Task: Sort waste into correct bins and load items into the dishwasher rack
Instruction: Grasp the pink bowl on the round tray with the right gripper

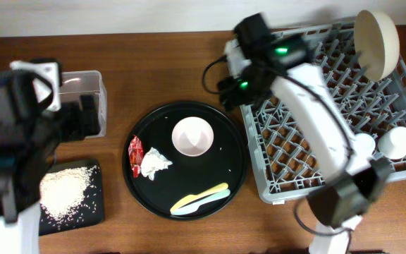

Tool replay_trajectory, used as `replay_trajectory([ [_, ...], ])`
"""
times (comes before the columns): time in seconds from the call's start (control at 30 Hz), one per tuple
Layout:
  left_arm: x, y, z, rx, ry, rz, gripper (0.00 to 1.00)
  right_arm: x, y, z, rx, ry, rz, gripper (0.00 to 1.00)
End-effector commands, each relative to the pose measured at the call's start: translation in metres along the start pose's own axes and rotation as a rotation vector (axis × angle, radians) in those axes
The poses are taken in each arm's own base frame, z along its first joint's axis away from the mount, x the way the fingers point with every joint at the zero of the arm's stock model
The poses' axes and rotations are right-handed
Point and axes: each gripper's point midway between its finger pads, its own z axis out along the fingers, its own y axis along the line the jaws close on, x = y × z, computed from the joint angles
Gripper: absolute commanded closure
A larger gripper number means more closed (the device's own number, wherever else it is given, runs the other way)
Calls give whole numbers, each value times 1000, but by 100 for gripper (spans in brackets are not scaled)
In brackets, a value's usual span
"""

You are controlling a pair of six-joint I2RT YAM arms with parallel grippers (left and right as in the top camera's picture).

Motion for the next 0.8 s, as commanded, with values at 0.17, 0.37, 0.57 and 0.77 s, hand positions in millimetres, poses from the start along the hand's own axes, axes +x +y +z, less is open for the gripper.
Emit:
replay_trajectory([
  [0.17,10,13,-60,-28,-123,-34,1,30,10,109,4,291,-11,32],
  [0.37,9,12,-61,-28,-128,-34,1,43,21,136,-2,363,-31,37],
  [0.57,25,12,-59,-29,-61,-31,1,53,28,157,1,370,-33,45],
  [0.77,53,12,-59,-30,55,-24,1,54,24,172,9,352,-14,62],
])
